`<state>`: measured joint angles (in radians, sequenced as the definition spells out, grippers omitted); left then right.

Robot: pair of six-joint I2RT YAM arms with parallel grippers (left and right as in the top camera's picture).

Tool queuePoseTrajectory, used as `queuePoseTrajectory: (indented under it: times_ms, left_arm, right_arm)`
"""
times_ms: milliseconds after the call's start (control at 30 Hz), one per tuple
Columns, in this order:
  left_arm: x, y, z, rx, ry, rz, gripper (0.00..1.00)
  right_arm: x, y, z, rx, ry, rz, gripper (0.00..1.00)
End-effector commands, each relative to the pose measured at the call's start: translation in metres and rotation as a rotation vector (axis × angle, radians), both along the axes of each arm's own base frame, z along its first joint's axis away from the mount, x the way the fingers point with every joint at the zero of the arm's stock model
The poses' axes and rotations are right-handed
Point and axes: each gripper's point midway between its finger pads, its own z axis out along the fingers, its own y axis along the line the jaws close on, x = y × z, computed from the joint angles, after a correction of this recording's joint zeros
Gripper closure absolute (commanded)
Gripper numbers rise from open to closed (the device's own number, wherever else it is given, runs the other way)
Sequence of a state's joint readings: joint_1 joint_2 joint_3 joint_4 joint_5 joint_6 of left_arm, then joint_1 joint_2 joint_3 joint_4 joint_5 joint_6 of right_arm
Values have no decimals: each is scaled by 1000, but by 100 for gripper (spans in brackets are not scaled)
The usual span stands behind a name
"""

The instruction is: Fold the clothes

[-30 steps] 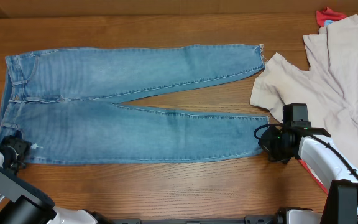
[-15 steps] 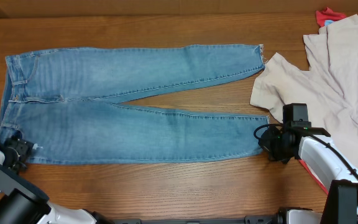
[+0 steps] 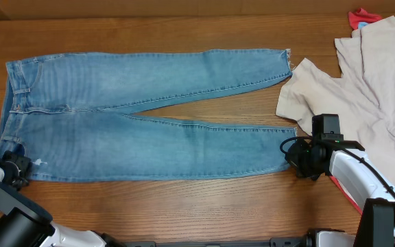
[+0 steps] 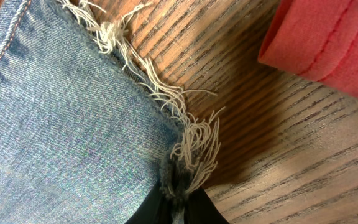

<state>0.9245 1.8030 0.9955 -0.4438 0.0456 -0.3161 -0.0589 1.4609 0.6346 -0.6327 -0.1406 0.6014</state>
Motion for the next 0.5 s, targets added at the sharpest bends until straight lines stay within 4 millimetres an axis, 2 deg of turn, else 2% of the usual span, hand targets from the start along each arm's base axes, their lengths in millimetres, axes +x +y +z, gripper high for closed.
queuePoseTrajectory:
  times_ms: [0, 100, 133, 167, 333, 467]
  left_arm:
    - [-9, -7, -13, -45, 36, 8, 69]
    - [-11, -10, -14, -62, 42, 22, 84]
    - [-13, -12, -14, -75, 44, 41, 93]
    - [-13, -15, -14, -90, 41, 55, 96]
    - [8, -39, 0, -208, -96, 22, 96]
    - [12, -49, 30, -222, -161, 26, 96]
  right_arm:
    - [-25, -2, -18, -15, 97, 4, 90]
    - [-25, -2, -18, -15, 99, 4, 90]
    - [-25, -2, -18, -15, 99, 4, 90]
    - [-26, -2, -18, -14, 102, 4, 91]
    - [-26, -2, -18, -14, 105, 4, 95]
    - [-20, -2, -8, -16, 89, 5, 96]
